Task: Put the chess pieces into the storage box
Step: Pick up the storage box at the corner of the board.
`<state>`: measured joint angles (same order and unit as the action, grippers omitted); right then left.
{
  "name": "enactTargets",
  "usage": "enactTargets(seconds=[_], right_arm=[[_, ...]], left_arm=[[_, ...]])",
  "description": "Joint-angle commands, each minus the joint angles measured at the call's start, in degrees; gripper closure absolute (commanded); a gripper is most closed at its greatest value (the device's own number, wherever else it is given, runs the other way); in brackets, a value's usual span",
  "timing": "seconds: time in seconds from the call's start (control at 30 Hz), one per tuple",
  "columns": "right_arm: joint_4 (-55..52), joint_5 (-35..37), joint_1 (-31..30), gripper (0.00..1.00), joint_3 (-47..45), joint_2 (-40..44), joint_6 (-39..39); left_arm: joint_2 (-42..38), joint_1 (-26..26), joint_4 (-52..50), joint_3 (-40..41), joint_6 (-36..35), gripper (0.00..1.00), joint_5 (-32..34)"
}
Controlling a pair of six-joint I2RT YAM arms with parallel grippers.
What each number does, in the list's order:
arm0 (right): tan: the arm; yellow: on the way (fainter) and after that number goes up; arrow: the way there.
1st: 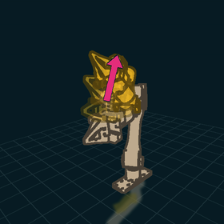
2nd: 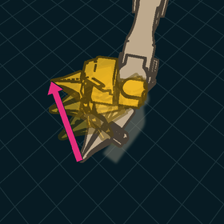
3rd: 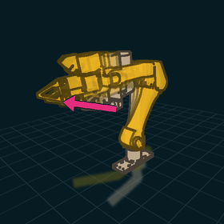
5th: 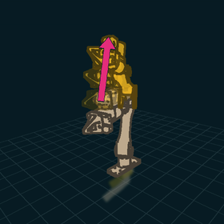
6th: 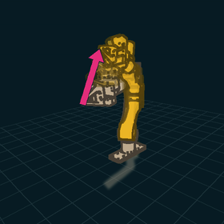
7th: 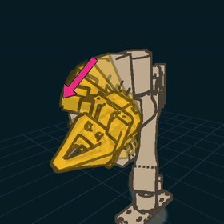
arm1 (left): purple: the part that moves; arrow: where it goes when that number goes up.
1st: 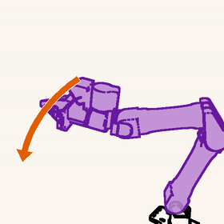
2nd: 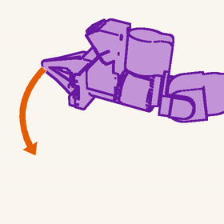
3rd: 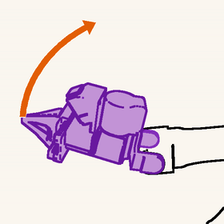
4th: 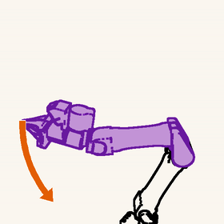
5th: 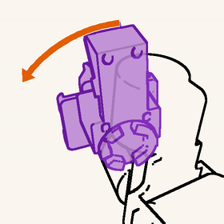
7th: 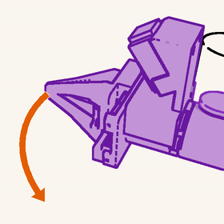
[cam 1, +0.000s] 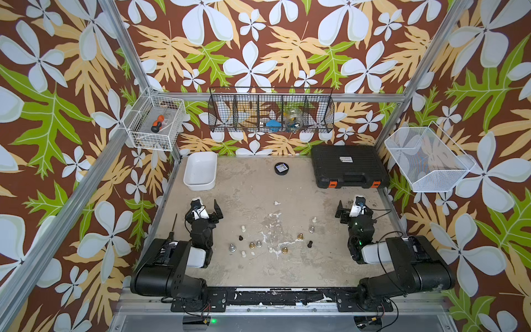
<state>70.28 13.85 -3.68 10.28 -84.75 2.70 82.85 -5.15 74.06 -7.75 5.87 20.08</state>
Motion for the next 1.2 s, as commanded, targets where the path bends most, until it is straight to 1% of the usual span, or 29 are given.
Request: enactTargets(seconds=[0.0,0.67,0.7,0.73,0.77,0.8,0.83,0.87,0.9,0.93,0.97,1.0,1.03,1.07,1.1,1.13,1.17], right_arm=[[1.3,0.4,0.0,0.0,0.2,0.1,0.1],[1.8,0.6,-0.1,0.0,-0.1,0.3,0.1],[3.2,1.3,-0.2,0.0,-0.3,1.0,-0.1],[1.3,2.1,-0.7,0.0,0.5,3.1,-0.8],[-7.7,2.6,-1.6,0.0,3.1,7.5,-1.5],[-14.2,2.4,-2.3,0.0,5.8,10.6,-2.0],[-19.5,3.7,-2.9,0.0,8.7,13.0,0.3],[-25.0,4.7,-2.9,0.0,12.0,14.3,7.0],[-29.7,5.7,-2.9,0.0,15.3,14.4,15.8],[-34.1,5.9,-2.7,0.0,17.9,13.8,24.3],[-36.6,-2.9,-1.4,0.0,20.8,13.4,25.8],[-36.6,-12.9,-0.9,0.0,23.0,13.0,24.5],[-34.9,-16.8,-1.8,0.0,23.9,12.6,23.8],[-33.9,-18.5,-3.1,0.0,24.9,12.4,23.5],[-33.9,-19.8,-4.5,0.0,26.5,12.3,22.4],[-34.0,-20.8,-5.7,0.0,27.9,12.1,20.5],[-34.7,-20.8,-7.3,0.0,29.4,11.9,18.2]], left_arm=[[0.0,0.1,1.1,-0.2,-0.2,0.0,0.1],[-0.1,0.1,1.0,-0.1,-0.1,0.0,0.1],[-0.8,-0.3,1.0,-0.2,0.0,0.0,2.6],[-1.9,-0.4,-0.9,-0.3,0.3,0.0,3.0],[-2.3,-1.0,-0.7,0.0,-0.3,0.0,2.9],[-2.6,-2.7,0.2,0.4,-1.8,0.0,4.2],[-2.6,-4.2,0.8,0.5,-3.2,0.0,5.9],[-3.5,-5.2,2.1,0.4,-4.1,0.0,9.9],[-6.7,-7.6,-4.4,-2.1,-4.2,0.0,17.5],[-10.2,-8.5,-11.9,-5.4,-4.7,0.0,18.4],[-13.8,-8.7,-21.5,-9.6,0.3,0.0,18.7],[-16.7,-8.5,-31.2,-14.1,7.1,0.02,17.2],[-17.9,-8.5,-35.0,-16.8,10.2,0.05,14.9],[-18.4,-8.5,-37.1,-19.7,11.6,0.11,11.0],[-17.9,-8.6,-40.6,-23.6,13.2,0.14,8.1],[-16.5,-8.6,-44.5,-27.6,14.1,0.15,5.7],[-14.1,-8.6,-50.3,-33.4,14.8,0.13,4.0]])
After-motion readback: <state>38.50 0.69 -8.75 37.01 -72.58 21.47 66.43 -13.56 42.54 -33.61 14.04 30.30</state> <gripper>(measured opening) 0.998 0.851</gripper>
